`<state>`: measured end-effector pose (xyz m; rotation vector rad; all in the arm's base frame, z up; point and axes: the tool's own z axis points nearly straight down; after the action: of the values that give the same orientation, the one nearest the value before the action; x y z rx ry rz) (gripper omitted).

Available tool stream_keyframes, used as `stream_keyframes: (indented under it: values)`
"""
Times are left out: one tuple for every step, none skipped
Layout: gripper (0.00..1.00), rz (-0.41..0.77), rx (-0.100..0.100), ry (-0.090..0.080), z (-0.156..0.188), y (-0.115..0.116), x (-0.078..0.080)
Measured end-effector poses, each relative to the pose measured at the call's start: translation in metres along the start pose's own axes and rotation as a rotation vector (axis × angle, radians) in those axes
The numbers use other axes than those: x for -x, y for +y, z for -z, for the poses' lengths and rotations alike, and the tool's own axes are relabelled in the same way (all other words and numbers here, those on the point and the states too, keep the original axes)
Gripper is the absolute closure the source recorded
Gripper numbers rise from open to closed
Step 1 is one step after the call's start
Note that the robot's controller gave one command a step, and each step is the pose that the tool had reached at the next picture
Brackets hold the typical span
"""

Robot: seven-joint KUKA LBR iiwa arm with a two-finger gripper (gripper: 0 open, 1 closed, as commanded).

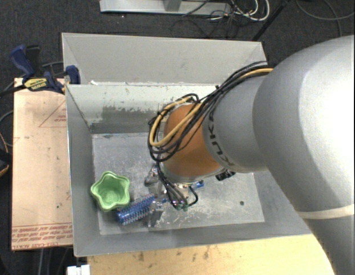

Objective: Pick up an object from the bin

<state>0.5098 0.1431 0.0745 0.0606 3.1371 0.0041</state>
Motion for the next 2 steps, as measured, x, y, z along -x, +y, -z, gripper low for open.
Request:
stream_keyframes:
  values:
    - [1.0, 0.004, 0.001, -0.005, 0.005, 0.002, 0.001]
    - [1.0, 0.26, 0.0, -0.002, 0.114, 0.022, -0.012]
